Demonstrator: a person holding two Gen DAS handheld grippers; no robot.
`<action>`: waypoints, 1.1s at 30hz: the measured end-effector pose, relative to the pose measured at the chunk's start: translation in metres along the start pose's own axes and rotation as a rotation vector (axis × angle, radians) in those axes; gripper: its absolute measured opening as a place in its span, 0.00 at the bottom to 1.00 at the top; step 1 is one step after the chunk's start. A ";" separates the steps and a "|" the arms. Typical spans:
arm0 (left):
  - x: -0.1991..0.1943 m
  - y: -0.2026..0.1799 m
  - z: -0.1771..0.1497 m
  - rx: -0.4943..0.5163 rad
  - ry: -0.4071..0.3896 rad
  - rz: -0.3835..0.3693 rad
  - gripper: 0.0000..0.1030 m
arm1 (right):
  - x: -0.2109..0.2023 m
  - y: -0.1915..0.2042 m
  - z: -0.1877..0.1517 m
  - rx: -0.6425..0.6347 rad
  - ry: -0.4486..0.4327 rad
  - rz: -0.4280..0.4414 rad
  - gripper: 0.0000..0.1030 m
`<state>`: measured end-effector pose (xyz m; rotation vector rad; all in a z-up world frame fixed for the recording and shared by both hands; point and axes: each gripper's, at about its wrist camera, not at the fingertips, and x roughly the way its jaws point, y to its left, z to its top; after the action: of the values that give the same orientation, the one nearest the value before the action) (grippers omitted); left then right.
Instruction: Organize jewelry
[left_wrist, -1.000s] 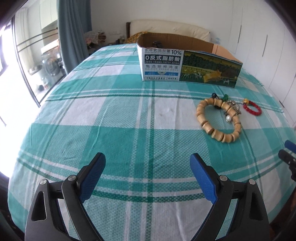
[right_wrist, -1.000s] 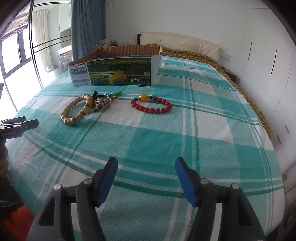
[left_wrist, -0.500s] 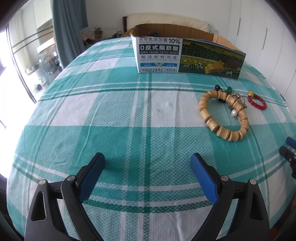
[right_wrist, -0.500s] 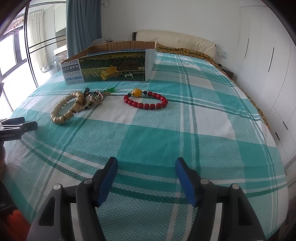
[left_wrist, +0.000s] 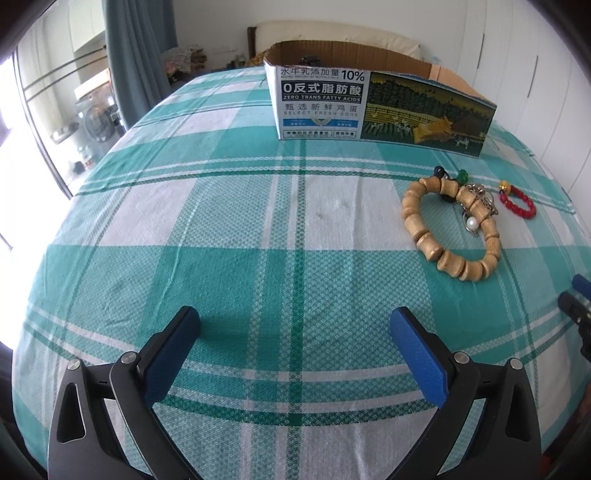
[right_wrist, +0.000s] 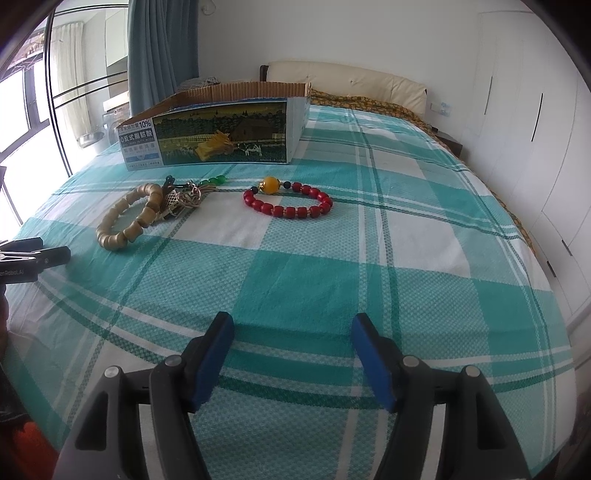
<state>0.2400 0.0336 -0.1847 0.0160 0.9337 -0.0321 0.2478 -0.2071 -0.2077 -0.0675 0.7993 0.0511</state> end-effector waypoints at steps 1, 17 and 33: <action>0.000 0.000 0.000 0.000 0.000 0.000 1.00 | 0.000 0.000 0.000 0.001 -0.002 -0.002 0.66; 0.000 0.000 0.000 0.000 0.000 0.000 1.00 | -0.001 0.001 -0.003 0.006 -0.015 -0.013 0.66; 0.000 0.000 0.000 0.000 0.000 0.000 1.00 | -0.001 0.001 -0.003 0.006 -0.016 -0.013 0.66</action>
<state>0.2399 0.0340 -0.1846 0.0163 0.9336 -0.0318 0.2451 -0.2065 -0.2092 -0.0664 0.7833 0.0369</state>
